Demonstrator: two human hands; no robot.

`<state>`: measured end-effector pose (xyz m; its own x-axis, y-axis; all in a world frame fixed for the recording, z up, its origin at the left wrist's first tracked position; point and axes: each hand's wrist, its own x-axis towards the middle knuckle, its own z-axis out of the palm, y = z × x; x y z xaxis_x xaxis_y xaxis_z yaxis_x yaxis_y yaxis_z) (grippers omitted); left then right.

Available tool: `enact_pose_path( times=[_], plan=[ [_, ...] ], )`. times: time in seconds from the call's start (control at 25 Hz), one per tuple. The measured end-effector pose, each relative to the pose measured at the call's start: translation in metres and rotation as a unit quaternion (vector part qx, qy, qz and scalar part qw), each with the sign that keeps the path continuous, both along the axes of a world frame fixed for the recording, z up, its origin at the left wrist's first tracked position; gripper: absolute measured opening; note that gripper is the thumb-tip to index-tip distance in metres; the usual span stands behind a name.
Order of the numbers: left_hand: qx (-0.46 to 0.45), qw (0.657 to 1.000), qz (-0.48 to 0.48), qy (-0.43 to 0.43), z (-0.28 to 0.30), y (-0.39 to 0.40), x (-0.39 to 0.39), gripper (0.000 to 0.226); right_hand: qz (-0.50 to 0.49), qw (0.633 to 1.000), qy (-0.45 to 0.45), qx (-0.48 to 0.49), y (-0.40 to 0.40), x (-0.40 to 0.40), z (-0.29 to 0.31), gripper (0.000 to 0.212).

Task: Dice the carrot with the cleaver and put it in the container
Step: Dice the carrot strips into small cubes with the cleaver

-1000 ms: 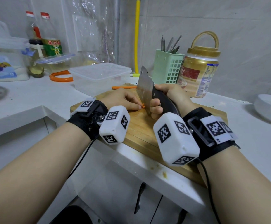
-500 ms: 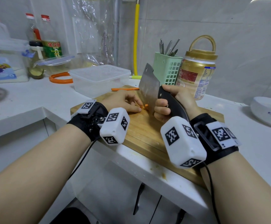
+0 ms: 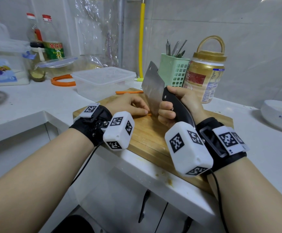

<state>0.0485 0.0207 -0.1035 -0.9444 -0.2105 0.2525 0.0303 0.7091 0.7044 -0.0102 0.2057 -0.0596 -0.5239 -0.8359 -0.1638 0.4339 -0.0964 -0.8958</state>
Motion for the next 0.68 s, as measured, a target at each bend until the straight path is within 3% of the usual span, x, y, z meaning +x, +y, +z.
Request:
enact_pose_path(
  times=[0.24, 0.32, 0.68],
  plan=[
    [0.147, 0.967, 0.181, 0.1, -0.005, -0.009, -0.009, 0.021, 0.034, 0.999, -0.029, 0.006, 0.0, -0.001, -0.001, 0.049],
    [0.149, 0.966, 0.19, 0.095, -0.004, -0.009, -0.009, 0.021, 0.033, 0.999, -0.036, 0.018, 0.001, -0.004, -0.002, 0.053],
    [0.17, 0.959, 0.217, 0.068, 0.0, 0.003, -0.005, 0.01, -0.067, 0.997, -0.027, 0.041, 0.009, -0.014, 0.001, 0.028]
  ],
)
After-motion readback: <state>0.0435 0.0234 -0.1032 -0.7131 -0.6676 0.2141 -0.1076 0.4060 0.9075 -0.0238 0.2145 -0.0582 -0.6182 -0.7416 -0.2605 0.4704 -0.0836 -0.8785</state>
